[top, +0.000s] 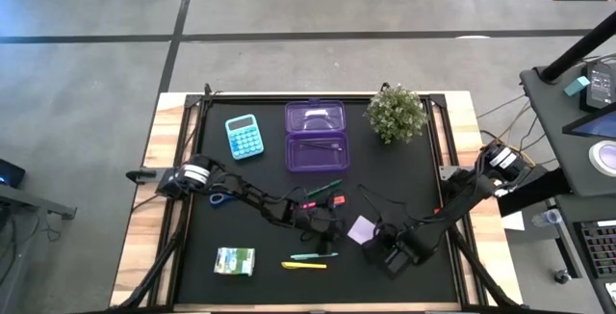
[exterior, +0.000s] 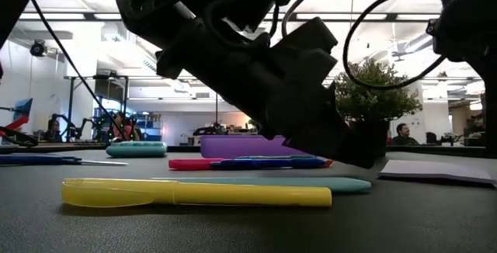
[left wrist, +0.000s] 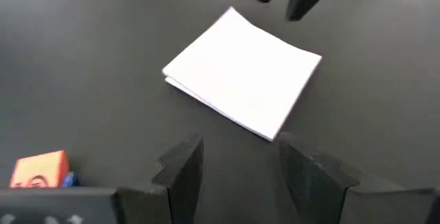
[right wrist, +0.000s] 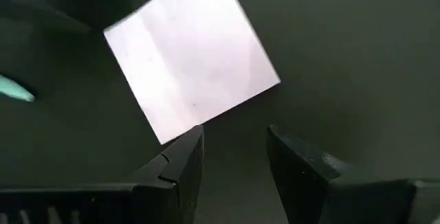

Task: Pack school essentials
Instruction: Put the white sticky note into the purple supply box

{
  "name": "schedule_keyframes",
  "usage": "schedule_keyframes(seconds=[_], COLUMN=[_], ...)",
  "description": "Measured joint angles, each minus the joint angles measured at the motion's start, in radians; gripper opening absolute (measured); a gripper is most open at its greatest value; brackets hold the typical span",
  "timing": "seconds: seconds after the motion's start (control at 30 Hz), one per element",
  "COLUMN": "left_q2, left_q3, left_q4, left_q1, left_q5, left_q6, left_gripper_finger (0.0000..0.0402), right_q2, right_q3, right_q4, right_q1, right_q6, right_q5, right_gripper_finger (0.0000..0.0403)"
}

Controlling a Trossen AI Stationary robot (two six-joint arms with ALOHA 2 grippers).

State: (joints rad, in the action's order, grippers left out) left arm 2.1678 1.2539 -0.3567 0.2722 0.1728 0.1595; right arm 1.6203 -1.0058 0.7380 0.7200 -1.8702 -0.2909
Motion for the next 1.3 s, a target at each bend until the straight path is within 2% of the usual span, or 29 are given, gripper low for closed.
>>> schedule_keyframes(seconds=[0.33,0.87,1.1,1.3], left_q2=[0.026,0.044,0.045,0.045], left_q3=[0.033,0.063,0.063,0.067], left_q4=[0.054,0.059,0.059,0.061], left_q1=[0.004,0.004,0.002,0.000], left_q5=[0.004,0.001,-0.003,-0.049], left_q6=[0.025,0.016,0.016,0.057], left_gripper_finger=[0.0173,0.0173,0.0173,0.0173], right_q2=[0.000,0.053,0.056,0.052], right_q3=[0.008,0.016,0.021,0.025], right_q4=[0.149,0.008,-0.062,-0.057], right_q1=[-0.015,-0.119,-0.124,-0.125], right_q6=[-0.161,0.023,0.051,0.040], right_q5=[0.001,-0.010,-0.031,-0.031], right_gripper_finger=[0.0148,0.0148,0.0148,0.0148])
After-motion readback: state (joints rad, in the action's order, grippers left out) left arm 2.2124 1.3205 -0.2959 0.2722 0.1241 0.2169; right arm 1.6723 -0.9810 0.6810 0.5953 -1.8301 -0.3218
